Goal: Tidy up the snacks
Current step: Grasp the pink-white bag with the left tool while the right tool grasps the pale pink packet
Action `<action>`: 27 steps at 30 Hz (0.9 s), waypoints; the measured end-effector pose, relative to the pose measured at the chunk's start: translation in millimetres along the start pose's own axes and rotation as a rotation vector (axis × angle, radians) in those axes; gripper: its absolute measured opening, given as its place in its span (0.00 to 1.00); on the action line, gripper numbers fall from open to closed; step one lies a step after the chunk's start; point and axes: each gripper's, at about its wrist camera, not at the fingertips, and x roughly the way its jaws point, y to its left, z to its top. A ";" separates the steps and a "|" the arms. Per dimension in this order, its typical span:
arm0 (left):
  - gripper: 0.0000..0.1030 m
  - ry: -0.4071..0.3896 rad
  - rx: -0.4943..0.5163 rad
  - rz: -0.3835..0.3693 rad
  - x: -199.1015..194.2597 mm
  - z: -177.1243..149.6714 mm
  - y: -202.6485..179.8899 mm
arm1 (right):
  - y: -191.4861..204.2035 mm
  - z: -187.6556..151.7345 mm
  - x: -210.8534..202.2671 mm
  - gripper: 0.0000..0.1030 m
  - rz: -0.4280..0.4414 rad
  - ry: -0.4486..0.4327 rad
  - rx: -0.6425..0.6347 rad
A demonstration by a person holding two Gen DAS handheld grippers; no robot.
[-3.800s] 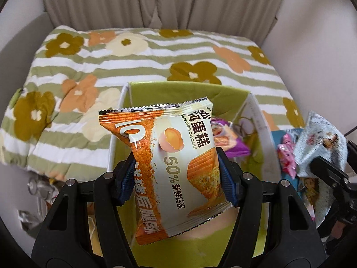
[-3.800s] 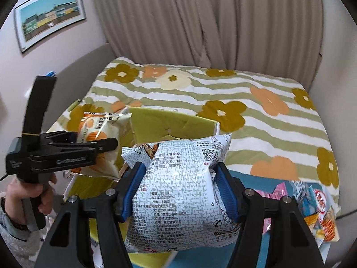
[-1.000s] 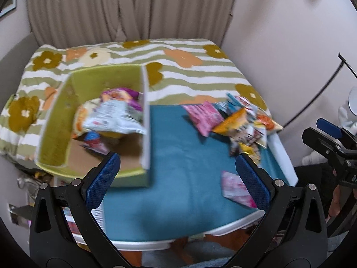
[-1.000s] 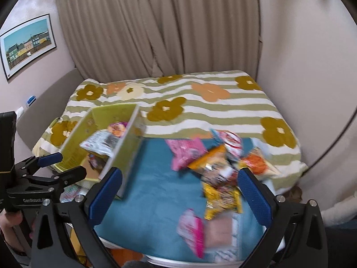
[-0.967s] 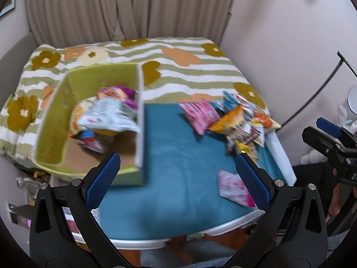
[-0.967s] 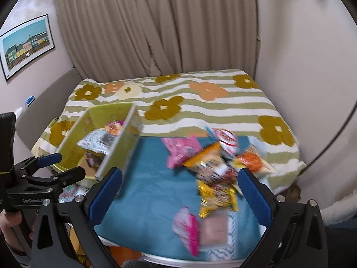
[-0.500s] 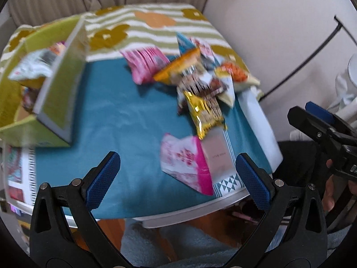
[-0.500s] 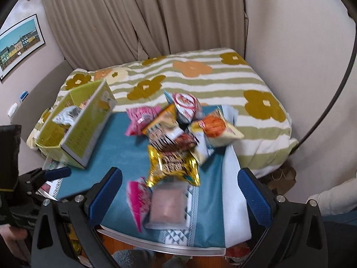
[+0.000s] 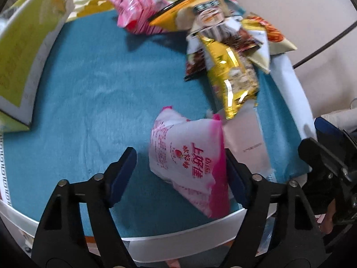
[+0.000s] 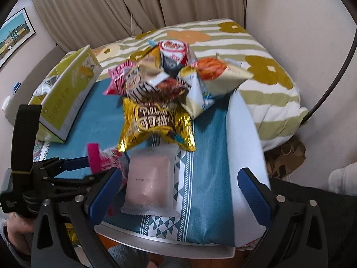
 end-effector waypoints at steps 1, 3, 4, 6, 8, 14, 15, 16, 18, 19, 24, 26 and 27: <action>0.67 0.008 0.009 0.012 3.7 -1.8 1.1 | 1.2 -1.3 3.6 1.00 0.001 0.006 -0.005; 0.58 0.022 0.019 0.023 11.0 -4.1 3.6 | 4.8 -3.7 12.1 1.00 0.005 0.020 -0.019; 0.57 0.026 0.021 0.023 13.3 -5.8 5.9 | 6.3 -4.5 14.9 1.00 0.006 0.025 -0.024; 0.55 0.022 0.019 0.017 12.9 -6.1 11.3 | 10.7 -5.8 21.3 1.00 0.013 0.033 -0.033; 0.52 0.011 0.021 0.023 11.3 -5.5 14.6 | 14.3 -7.8 27.5 1.00 0.019 0.042 -0.038; 0.47 -0.004 0.045 0.054 7.7 -4.2 22.2 | 27.2 -12.9 42.1 0.98 0.006 0.057 -0.059; 0.47 -0.007 0.047 0.060 6.9 -4.5 23.5 | 28.7 -13.5 44.3 0.96 0.002 0.057 -0.060; 0.47 -0.008 0.047 0.064 6.2 -4.0 25.2 | 30.0 -13.9 46.6 0.95 -0.002 0.059 -0.062; 0.47 -0.011 0.044 0.069 5.7 -3.5 27.9 | 33.8 -15.2 52.6 0.92 -0.016 0.066 -0.070; 0.47 -0.010 0.043 0.070 4.6 -2.5 28.8 | 35.2 -15.5 55.4 0.91 -0.020 0.069 -0.075; 0.46 -0.005 0.044 0.074 6.8 4.0 34.9 | 43.1 -15.1 68.3 0.83 -0.038 0.090 -0.080; 0.46 -0.007 0.044 0.080 8.5 6.8 38.5 | 43.9 -15.1 71.2 0.80 -0.038 0.092 -0.070; 0.46 -0.008 0.042 0.078 8.7 7.9 39.6 | 43.9 -14.9 72.4 0.77 -0.035 0.093 -0.062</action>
